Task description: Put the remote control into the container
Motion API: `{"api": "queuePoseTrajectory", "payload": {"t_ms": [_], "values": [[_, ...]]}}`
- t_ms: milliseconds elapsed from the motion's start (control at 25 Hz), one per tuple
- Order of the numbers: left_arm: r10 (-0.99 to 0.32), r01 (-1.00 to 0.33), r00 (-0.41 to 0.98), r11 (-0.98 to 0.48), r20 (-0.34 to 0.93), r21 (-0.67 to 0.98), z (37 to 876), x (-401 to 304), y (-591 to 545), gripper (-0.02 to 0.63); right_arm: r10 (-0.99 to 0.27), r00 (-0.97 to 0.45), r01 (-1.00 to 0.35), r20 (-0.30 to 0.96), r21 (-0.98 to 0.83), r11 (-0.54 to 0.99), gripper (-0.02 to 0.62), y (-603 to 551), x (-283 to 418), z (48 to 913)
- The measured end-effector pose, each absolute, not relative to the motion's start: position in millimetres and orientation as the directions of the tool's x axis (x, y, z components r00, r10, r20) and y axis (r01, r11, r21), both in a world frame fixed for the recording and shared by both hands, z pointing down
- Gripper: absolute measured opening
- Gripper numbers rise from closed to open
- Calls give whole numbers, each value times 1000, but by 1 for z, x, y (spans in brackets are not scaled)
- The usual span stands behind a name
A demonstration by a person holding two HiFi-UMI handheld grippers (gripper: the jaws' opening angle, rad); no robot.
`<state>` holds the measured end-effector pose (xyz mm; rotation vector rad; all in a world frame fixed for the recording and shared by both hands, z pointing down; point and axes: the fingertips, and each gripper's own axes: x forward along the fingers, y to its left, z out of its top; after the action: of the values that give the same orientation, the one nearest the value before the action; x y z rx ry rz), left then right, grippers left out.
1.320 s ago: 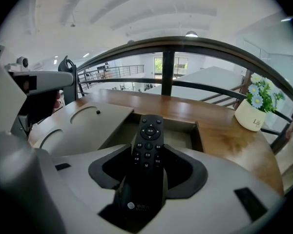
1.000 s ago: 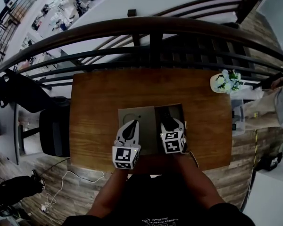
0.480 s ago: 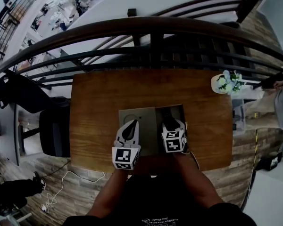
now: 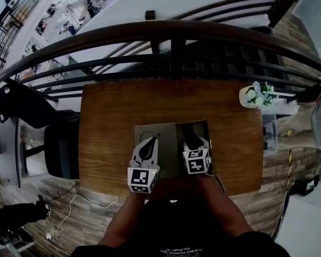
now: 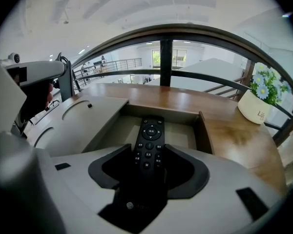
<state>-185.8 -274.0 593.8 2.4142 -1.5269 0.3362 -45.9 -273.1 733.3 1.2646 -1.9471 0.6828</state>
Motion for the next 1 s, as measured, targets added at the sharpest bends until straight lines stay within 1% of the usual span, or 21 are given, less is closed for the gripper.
{"api": "queuePoseTrajectory", "payload": {"t_ms": [120,160,200,440,560,760,1000], "values": [[-841,-903,427,-418,333,102,594,-180,-272,8,-539,-284,-920,793,-67,385,221,-270,-45,735],[-839,-901,431,-422,332,102,593,-179,-270,8,-534,-289,-919,795,-75,387,239,-268,-46,735],[-839,-900,433,-424,330,101,592,-178,-269,8,-533,-295,-918,793,-80,388,244,-266,-47,734],[-841,-897,437,-431,318,94,583,-177,-264,8,-593,-323,-908,737,-64,414,250,-268,-52,697],[-844,-896,439,-435,309,86,577,-172,-263,8,-624,-354,-898,696,-67,435,250,-267,-50,673],[-839,-883,464,-463,283,74,560,-157,-256,8,-693,-428,-863,580,-33,505,250,-260,-50,611],[-839,-871,490,-479,236,106,530,-137,-242,8,-753,-449,-851,480,27,525,249,-246,-40,565]]}}
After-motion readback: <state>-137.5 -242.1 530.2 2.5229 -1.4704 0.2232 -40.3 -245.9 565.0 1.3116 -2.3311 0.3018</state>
